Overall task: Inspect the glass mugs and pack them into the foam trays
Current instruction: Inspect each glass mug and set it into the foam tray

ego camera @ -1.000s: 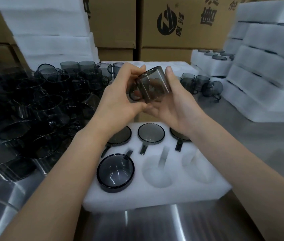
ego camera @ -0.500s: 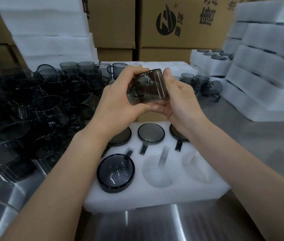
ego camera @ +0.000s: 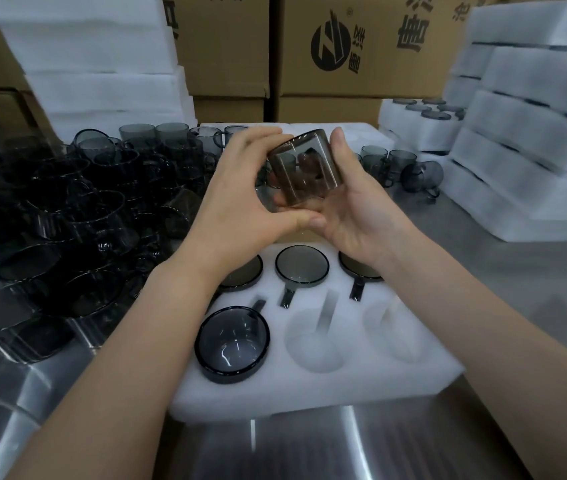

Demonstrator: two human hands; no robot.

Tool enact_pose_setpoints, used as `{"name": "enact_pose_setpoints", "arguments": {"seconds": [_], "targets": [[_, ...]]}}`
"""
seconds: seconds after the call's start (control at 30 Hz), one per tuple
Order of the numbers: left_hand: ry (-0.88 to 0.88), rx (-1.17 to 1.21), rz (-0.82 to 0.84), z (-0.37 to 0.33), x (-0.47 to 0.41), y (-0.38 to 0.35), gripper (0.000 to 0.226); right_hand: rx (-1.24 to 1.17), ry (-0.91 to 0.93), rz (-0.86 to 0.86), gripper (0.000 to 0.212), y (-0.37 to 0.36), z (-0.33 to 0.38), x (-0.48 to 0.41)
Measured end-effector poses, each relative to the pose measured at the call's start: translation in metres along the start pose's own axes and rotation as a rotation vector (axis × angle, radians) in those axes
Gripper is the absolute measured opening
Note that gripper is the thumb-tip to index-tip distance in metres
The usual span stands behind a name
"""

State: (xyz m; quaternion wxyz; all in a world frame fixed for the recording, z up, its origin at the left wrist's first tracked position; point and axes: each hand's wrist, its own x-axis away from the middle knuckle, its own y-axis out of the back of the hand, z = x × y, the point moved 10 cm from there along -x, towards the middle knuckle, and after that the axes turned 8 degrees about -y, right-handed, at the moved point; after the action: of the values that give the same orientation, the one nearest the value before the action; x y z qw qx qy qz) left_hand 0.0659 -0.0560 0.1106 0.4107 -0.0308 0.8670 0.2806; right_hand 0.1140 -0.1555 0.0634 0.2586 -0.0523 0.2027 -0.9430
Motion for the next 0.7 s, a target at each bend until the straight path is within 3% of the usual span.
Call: {"name": "enact_pose_setpoints", "arguments": {"seconds": [0.17,0.4,0.7], "targets": [[-0.067,-0.063,-0.012,-0.008,0.001,0.003,0.076,0.174,0.124,-0.147,0.062,0.006,0.01,0.004],[-0.031,0.03,0.033,-0.001,0.002,-0.003,0.077,0.18,0.162,-0.283,0.021,0.021,0.014,0.008],[0.042,0.288,-0.128,0.01,0.004,0.007,0.065,0.063,0.099,-0.157,0.048,0.01,0.009,0.005]]}}
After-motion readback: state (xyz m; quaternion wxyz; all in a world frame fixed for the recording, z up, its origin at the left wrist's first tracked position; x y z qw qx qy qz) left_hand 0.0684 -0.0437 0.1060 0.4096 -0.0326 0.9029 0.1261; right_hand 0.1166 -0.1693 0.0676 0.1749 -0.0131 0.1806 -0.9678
